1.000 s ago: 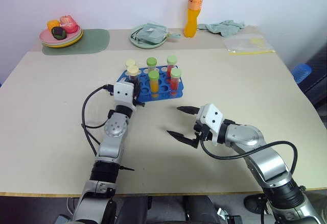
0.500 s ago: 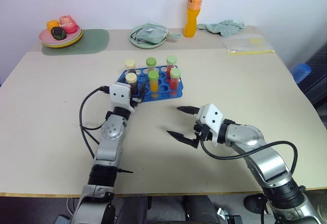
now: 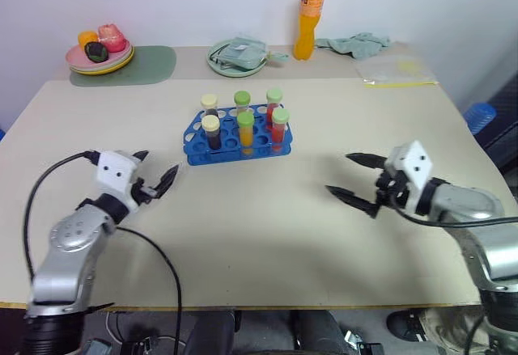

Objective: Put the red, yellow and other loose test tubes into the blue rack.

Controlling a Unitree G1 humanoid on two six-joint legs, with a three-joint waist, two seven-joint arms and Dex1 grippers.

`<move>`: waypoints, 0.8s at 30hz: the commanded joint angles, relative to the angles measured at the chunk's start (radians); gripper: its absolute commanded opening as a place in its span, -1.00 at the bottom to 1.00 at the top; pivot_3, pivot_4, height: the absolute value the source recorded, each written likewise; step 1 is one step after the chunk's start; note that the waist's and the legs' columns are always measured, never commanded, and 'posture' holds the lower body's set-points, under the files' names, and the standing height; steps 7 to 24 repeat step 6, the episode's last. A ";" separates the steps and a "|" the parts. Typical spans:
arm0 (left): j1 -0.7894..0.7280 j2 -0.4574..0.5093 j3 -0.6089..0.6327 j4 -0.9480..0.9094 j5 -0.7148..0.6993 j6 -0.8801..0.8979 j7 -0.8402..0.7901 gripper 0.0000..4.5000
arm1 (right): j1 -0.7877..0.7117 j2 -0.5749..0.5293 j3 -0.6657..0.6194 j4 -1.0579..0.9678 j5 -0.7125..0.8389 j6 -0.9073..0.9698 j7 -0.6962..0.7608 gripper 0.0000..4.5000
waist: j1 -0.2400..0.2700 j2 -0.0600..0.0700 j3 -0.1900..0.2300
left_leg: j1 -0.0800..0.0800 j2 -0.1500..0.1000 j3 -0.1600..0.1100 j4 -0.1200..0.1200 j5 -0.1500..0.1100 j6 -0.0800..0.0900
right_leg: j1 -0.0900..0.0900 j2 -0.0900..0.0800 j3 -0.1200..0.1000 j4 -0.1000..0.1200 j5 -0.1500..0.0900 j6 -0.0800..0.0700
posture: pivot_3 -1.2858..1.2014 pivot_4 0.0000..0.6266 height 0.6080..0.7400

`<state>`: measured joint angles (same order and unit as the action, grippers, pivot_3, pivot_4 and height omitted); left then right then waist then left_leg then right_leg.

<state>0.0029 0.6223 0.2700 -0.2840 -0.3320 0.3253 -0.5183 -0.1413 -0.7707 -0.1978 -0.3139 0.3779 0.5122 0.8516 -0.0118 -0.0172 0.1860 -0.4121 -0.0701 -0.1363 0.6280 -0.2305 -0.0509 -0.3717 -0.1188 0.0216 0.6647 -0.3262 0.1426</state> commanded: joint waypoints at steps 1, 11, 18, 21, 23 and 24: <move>0.008 0.031 0.038 -0.004 -0.016 0.004 -0.039 0.67 | 0.007 -0.019 -0.058 0.034 0.009 -0.048 0.012 1.00 | -0.002 0.000 0.000 | 0.000 0.000 0.000 0.000 0.000 0.000 | 0.000 0.000 0.000 0.000 0.000 0.000 | 0.03 -0.52 1.00; 0.017 0.033 0.041 0.004 -0.001 0.000 -0.042 0.67 | 0.010 -0.017 -0.046 0.055 -0.002 -0.076 0.014 1.00 | -0.004 0.001 0.000 | 0.001 0.001 0.001 -0.001 0.000 0.000 | 0.000 0.000 0.001 0.000 0.000 0.000 | 0.03 -0.52 1.00; 0.017 0.033 0.041 0.004 -0.001 0.000 -0.042 0.67 | 0.010 -0.017 -0.046 0.055 -0.002 -0.076 0.014 1.00 | -0.004 0.001 0.000 | 0.001 0.001 0.001 -0.001 0.000 0.000 | 0.000 0.000 0.001 0.000 0.000 0.000 | 0.03 -0.52 1.00; 0.017 0.033 0.041 0.004 -0.001 0.000 -0.042 0.67 | 0.010 -0.017 -0.046 0.055 -0.002 -0.076 0.014 1.00 | -0.004 0.001 0.000 | 0.001 0.001 0.001 -0.001 0.000 0.000 | 0.000 0.000 0.001 0.000 0.000 0.000 | 0.03 -0.52 1.00; 0.017 0.033 0.041 0.004 -0.001 0.000 -0.042 0.67 | 0.010 -0.017 -0.046 0.055 -0.002 -0.076 0.014 1.00 | -0.004 0.001 0.000 | 0.001 0.001 0.001 -0.001 0.000 0.000 | 0.000 0.000 0.001 0.000 0.000 0.000 | 0.03 -0.52 1.00; 0.017 0.033 0.041 0.004 -0.001 0.000 -0.042 0.67 | 0.010 -0.017 -0.046 0.055 -0.002 -0.076 0.014 1.00 | -0.004 0.001 0.000 | 0.001 0.001 0.001 -0.001 0.000 0.000 | 0.000 0.000 0.001 0.000 0.000 0.000 | 0.03 -0.52 1.00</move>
